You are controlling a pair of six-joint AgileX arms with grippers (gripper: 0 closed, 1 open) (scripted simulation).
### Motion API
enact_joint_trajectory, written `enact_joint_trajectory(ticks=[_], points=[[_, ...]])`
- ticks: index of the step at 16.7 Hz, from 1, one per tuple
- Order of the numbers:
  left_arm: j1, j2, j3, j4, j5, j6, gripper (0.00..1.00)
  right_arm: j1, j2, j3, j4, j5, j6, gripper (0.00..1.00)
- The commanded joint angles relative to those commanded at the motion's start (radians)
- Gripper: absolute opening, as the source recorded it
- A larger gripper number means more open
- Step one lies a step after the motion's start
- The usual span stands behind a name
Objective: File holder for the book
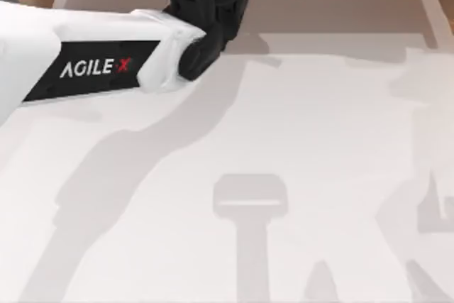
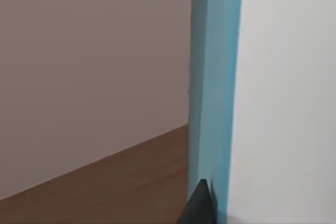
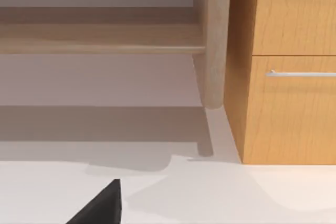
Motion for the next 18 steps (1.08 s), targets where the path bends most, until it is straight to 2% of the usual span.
enact_joint_trajectory(ticks=[5, 11, 14, 18], points=[[0.135, -0.256, -0.307, 0.007, 0.256, 0.296, 0.0, 0.0, 0.0, 0.0, 0.0, 0.0, 0.0, 1.0], [0.401, -0.554, -0.66, 0.005, 0.545, 0.657, 0.0, 0.0, 0.0, 0.0, 0.0, 0.0, 0.0, 1.0], [0.562, -0.629, -0.797, -0.005, 0.659, 0.825, 0.0, 0.0, 0.0, 0.0, 0.0, 0.0, 0.0, 1.0], [0.786, -0.623, -0.891, -0.017, 0.768, 1.029, 0.0, 0.0, 0.0, 0.0, 0.0, 0.0, 0.0, 1.0]])
